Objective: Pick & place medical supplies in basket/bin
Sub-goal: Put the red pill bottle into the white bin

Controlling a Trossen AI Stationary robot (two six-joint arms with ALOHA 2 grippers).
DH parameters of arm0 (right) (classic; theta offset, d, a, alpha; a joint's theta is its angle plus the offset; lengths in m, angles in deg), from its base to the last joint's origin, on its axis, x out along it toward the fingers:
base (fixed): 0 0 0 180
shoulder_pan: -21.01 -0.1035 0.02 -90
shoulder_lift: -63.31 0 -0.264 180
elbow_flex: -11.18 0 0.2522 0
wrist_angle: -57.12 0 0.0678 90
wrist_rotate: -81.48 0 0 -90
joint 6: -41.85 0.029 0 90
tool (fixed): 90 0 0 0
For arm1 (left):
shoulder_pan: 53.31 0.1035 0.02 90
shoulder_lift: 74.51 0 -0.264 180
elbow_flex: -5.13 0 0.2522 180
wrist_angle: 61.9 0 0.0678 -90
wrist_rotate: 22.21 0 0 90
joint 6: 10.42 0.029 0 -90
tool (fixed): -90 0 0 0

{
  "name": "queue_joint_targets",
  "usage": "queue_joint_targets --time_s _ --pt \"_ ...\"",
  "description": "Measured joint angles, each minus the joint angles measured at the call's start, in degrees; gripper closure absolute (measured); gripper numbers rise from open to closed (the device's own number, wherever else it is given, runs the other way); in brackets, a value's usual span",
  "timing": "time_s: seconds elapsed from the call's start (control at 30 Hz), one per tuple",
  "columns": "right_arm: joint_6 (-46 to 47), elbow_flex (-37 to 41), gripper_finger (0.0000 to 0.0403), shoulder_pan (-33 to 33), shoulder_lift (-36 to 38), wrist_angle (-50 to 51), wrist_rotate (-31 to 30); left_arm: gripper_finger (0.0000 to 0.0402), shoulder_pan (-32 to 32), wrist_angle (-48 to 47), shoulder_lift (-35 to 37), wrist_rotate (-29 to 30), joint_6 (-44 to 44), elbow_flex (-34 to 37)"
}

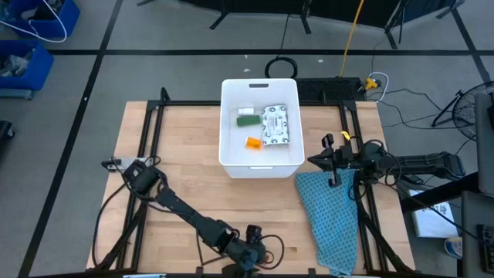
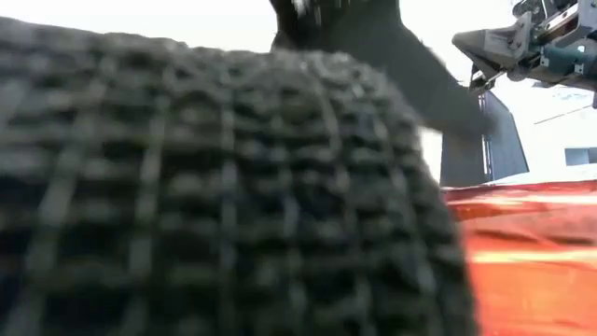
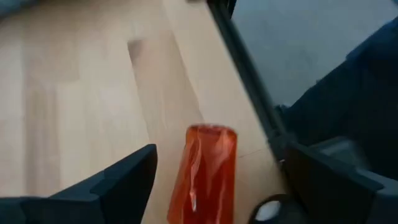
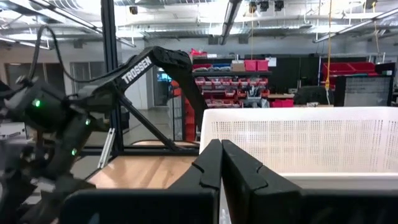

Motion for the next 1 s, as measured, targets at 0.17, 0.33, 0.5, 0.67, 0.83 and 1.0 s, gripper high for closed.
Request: queue_joint_targets --time_s 0.17,0.33,0.5,0.67,0.83,1.0 --pt "0.3 0.0 0.0403 0.0 -1.3 -0.7 0.0 0.0041 0.9 0.5 -2.5 -3.0 -1.0 0.0" --pt "0.5 0.0 0.0403 0.0 -2.6 -2.4 0.0 0.0041 1.9 -0.5 -3.0 -5.4 -2.4 0.0" --pt "0.9 0.0 0.0403 0.0 -3.9 -3.4 -0.1 0.0041 2.8 -4.8 -3.0 -3.6 -0.8 0.0" --pt "1.1 0.0 0.0403 0.0 -5.0 -3.8 -0.1 0.0041 4.6 -9.4 -3.0 -1.2 1.2 0.0" --pt "1.8 0.0 0.0403 0.0 -6.1 -3.9 -0.1 0.0041 6.1 -10.1 -2.9 -1.1 0.5 0.0" --pt "1.8 0.0 0.0403 0.0 -6.7 -4.2 -0.1 0.0041 6.5 -10.5 -2.9 -0.8 0.4 0.0"
